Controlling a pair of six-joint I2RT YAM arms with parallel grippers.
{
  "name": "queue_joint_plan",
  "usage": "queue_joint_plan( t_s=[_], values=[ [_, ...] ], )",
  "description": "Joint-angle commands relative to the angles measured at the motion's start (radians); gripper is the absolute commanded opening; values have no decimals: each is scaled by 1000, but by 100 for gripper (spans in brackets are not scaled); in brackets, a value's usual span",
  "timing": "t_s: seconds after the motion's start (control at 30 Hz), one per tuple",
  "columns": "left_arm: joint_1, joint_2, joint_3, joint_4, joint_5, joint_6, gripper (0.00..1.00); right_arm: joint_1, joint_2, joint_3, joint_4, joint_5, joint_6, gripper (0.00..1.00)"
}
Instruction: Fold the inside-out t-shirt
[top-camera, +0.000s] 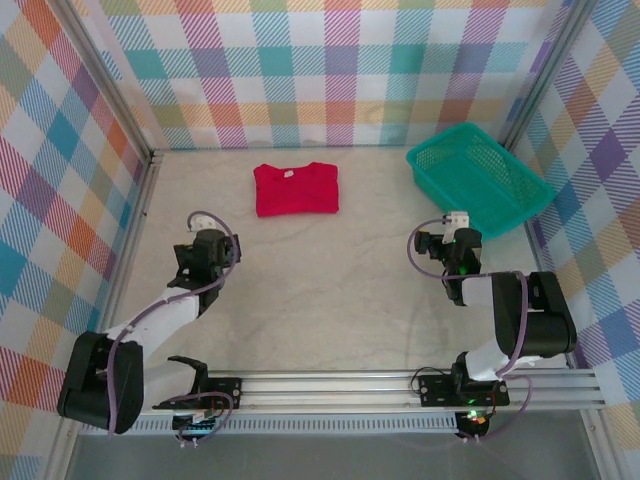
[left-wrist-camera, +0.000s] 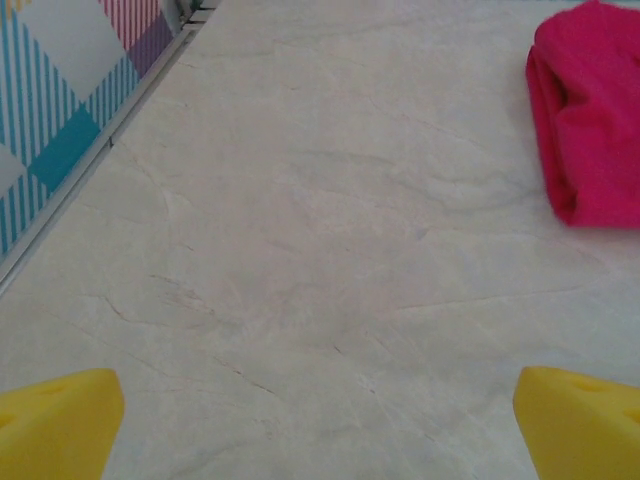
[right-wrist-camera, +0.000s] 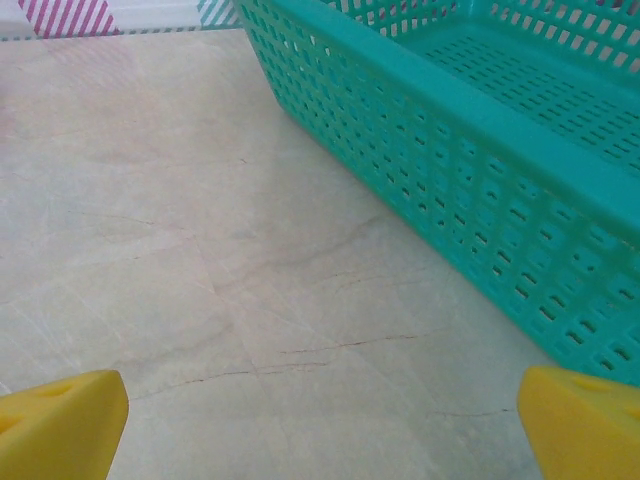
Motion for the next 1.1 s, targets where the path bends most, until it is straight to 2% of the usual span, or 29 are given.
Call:
queue_joint_plan(
  t_s=[0.0, 0.1, 0.27, 0.33, 0.4, 0.5, 0.63, 1.07],
  values=[
    [24, 42, -108, 361, -19, 131, 100, -5, 6, -1, 59, -23, 9, 100],
    [69, 108, -176, 544, 39, 111, 100, -6, 4, 1, 54, -26, 10, 100],
    [91, 155, -125, 507, 155, 112, 100, -8, 4, -1, 55, -26, 10, 100],
    [103, 205, -147, 626, 193, 71, 100, -8, 5, -1, 55, -26, 10, 100],
    [114, 329, -137, 723, 171, 54, 100, -7, 5, -1, 55, -26, 10, 100],
    [118, 379, -73, 632, 158, 42, 100, -8, 4, -1, 55, -26, 9, 100],
    [137, 380, -66, 616, 191, 33, 100, -8, 5, -1, 55, -27, 10, 100],
    [138, 380, -68, 620, 191, 33, 100, -7, 5, -1, 55, -28, 10, 100]
  ],
)
